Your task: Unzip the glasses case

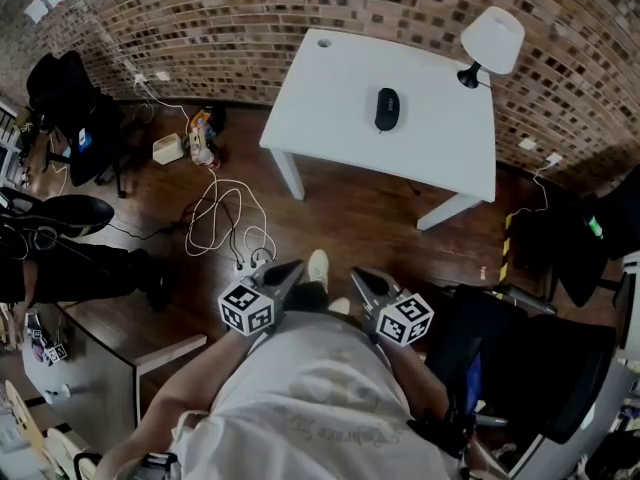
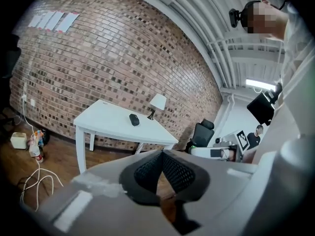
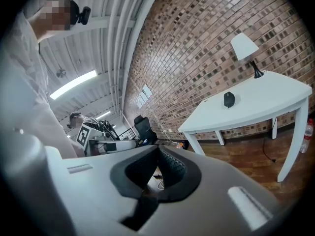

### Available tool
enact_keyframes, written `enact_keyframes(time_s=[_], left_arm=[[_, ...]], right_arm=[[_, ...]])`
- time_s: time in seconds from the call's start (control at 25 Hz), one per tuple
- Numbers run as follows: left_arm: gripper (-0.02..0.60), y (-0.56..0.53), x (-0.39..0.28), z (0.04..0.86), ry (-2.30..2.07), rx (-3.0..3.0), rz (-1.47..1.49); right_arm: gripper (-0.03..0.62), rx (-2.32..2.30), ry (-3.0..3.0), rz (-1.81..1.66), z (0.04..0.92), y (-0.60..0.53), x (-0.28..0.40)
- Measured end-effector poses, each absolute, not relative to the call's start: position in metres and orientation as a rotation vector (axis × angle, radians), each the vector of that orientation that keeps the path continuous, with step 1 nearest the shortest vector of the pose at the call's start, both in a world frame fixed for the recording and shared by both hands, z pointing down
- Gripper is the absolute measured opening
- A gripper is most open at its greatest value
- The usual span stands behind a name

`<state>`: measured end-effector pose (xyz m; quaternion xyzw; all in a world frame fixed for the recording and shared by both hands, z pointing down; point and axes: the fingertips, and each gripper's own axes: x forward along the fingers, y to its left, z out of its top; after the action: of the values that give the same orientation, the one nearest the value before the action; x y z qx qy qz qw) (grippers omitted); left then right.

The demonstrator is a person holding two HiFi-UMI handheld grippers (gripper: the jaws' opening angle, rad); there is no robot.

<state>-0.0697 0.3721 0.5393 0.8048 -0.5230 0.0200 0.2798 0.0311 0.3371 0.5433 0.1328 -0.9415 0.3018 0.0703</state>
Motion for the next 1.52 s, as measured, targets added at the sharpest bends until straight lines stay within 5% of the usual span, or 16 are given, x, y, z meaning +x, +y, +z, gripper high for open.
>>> enact_keyframes(time_s=[0.84, 1.52], left_arm=[[0.005, 0.208, -0.067, 0.524, -1.202, 2.333, 0.005], [0.005, 0.165, -0.13, 0.533, -1.145, 2.308, -0.065]], right_arm=[[0.009, 0.706, -2.756, 0.854, 0.535, 0.221, 0.043], [0.009, 0.786, -2.718, 0.817, 0.522, 0.164, -0.015]])
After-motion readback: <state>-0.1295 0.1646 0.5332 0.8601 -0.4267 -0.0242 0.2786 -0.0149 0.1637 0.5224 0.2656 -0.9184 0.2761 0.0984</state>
